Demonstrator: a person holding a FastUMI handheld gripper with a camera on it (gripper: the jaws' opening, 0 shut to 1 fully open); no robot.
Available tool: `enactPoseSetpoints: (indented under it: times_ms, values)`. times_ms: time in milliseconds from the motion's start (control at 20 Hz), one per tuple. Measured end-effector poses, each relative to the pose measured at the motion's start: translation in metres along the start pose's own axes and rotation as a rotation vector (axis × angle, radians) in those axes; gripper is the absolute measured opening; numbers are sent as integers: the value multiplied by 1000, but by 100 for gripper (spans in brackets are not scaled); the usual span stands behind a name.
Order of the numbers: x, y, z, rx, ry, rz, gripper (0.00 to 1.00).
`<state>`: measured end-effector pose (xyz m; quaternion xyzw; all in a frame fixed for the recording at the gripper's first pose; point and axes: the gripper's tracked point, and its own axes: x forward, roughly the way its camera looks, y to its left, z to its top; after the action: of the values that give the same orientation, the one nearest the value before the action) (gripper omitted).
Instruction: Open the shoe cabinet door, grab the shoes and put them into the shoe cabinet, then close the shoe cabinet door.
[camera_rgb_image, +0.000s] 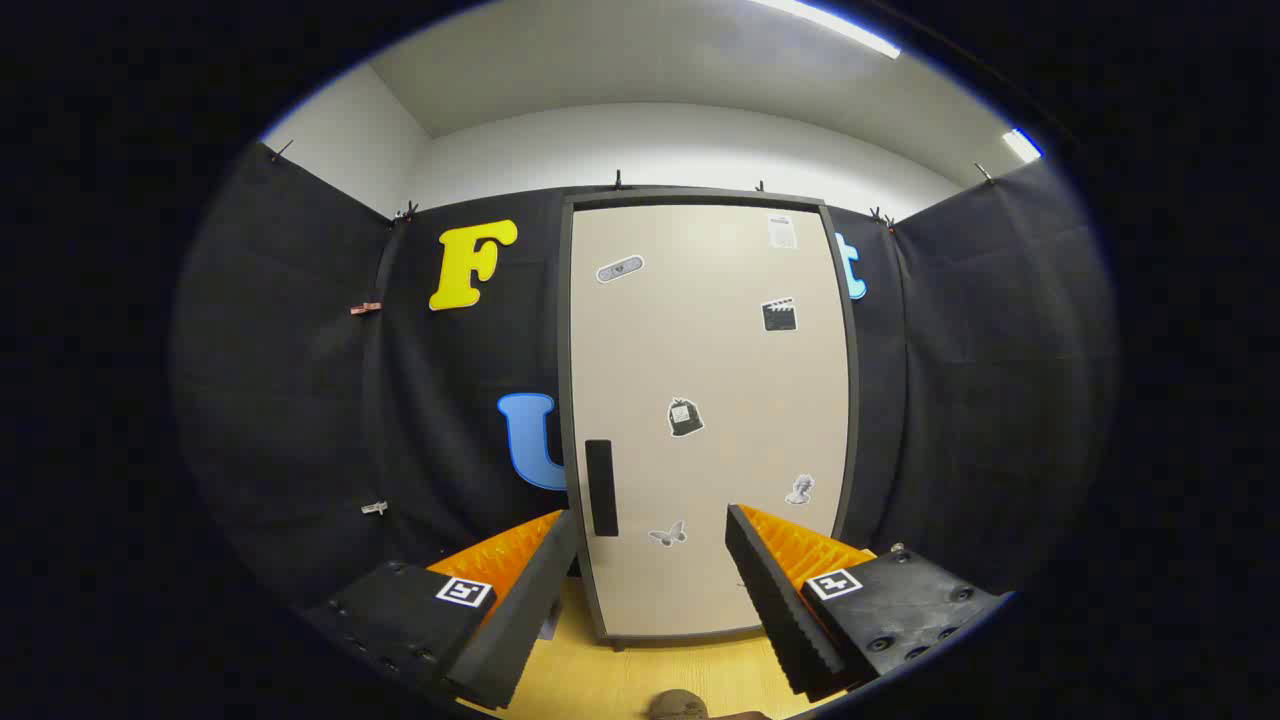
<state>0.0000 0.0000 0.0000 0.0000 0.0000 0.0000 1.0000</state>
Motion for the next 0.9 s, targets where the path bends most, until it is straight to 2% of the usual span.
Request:
enactPoseSetpoints:
  times_ms: [350,900]
  values:
    - [10,7,-2,-32,6,5,98]
    - [36,19,-16,-1,40,20,98]
